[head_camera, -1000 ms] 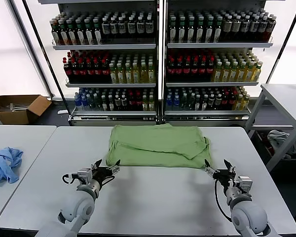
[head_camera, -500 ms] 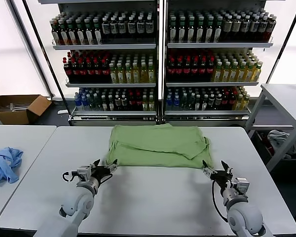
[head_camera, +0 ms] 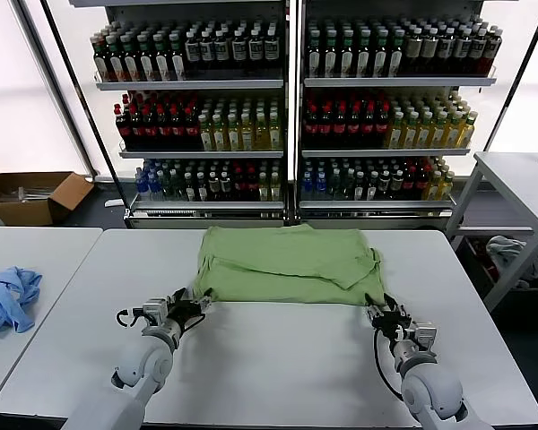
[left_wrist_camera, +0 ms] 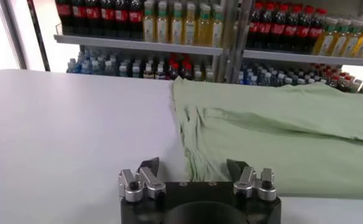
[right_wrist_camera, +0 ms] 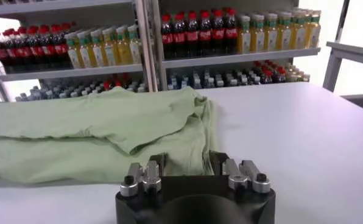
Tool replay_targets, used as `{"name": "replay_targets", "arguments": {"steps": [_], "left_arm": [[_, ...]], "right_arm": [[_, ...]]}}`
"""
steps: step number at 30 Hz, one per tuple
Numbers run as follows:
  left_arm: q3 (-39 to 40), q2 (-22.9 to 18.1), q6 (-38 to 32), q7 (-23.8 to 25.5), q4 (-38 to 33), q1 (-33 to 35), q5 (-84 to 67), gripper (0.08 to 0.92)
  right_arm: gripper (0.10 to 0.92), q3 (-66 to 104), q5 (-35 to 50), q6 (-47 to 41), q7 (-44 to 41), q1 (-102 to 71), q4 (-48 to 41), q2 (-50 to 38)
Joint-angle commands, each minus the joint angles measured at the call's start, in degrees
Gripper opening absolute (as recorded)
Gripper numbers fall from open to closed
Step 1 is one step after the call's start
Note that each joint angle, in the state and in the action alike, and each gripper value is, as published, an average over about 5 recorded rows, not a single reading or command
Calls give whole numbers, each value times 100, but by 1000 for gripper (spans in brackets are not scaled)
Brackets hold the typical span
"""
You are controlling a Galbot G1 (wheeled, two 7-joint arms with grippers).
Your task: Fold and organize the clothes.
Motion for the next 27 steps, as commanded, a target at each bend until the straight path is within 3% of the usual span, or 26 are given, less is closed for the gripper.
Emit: {"name": "replay_targets", "arguments": {"steps": [1,11,17,22,27], "left_arm": [[21,-36,-2,28,105,-26,26,686],[90,41,-106,191,-192,109,212,410],[38,266,-172,111,-509,281,237,237],[-135,649,-228,-77,-1270,909,210,105],[-325,916,-240,-548,-2213,2010,287,80]], "right_arm": [[404,-45,-125,-12,-20,65,-225,45],[139,-10,-205,48,-44,32,-89,-16],[123,79,-209,43,-34,-184,304,-290],[123,215,-134,-71,17,-669,1033,-792],[123,226,-36,-268,188,-1506,1839,-1124]]}}
